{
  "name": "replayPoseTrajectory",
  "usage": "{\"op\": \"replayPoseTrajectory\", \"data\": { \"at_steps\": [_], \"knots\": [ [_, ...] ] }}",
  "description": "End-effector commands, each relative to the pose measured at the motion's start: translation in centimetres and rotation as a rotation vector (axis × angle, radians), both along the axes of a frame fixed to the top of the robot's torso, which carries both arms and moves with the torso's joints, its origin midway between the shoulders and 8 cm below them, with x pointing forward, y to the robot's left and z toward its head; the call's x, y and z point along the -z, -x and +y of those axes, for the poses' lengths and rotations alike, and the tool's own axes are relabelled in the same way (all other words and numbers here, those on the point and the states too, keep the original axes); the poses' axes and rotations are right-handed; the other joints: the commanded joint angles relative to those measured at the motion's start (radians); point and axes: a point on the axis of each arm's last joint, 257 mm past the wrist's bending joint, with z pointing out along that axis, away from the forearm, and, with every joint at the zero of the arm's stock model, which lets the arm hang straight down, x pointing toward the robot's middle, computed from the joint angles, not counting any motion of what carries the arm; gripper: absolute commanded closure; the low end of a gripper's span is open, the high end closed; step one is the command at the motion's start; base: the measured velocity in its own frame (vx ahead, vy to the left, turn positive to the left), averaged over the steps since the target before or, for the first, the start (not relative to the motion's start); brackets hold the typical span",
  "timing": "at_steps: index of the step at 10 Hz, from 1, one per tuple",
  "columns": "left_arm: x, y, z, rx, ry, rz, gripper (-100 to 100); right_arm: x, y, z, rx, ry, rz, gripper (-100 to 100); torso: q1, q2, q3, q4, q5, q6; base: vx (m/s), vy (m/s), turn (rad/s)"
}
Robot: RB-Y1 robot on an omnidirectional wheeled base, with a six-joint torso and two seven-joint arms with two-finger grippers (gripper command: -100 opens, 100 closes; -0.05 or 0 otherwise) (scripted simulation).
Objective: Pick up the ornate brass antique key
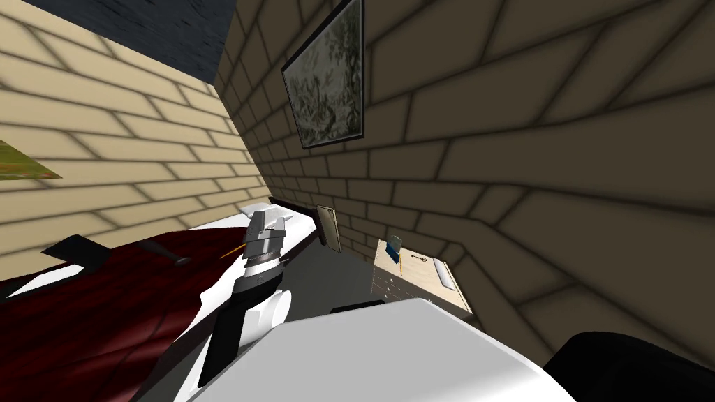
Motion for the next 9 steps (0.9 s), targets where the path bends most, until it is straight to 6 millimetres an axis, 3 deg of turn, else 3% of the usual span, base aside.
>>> {"op": "replayPoseTrajectory", "data": {
  "at_steps": [1,2,4,6,8,9],
  "knots": [
    [0.0,0.0,0.0,0.000,0.000,0.000,0,1.4,2.6,-1.6,-0.047,0.063,0.071,-100,0.000,0.000,0.000,0.000,0.000,0.000,0.019,-0.009,0.284],
    [0.0,0.0,0.0,0.000,0.000,0.000,0,1.8,3.3,-2.0,-0.041,0.066,0.089,-100,0.000,0.000,0.000,0.000,0.000,-0.001,0.018,-0.013,0.145],
    [0.0,0.0,0.0,0.000,0.000,0.000,0,3.4,6.7,-3.7,-0.074,0.123,0.174,-100,0.001,0.000,0.000,0.000,0.000,-0.001,0.016,-0.008,0.263],
    [0.0,0.0,0.0,0.000,0.000,0.000,0,5.0,11.5,-6.7,-0.152,0.223,0.300,-100,0.000,0.000,0.000,0.000,0.000,-0.001,0.024,-0.007,0.357],
    [0.0,0.0,0.0,0.000,0.000,0.000,0,5.3,12.5,-7.1,-0.146,0.225,0.320,-100,0.000,-0.001,0.000,0.000,0.000,0.000,0.015,-0.015,0.092],
    [0.0,0.0,0.0,0.000,0.000,0.000,0,5.6,14.2,-8.5,-0.186,0.270,0.368,-100,0.001,0.000,0.000,0.000,0.000,0.001,0.010,0.001,0.318]
  ]
}}
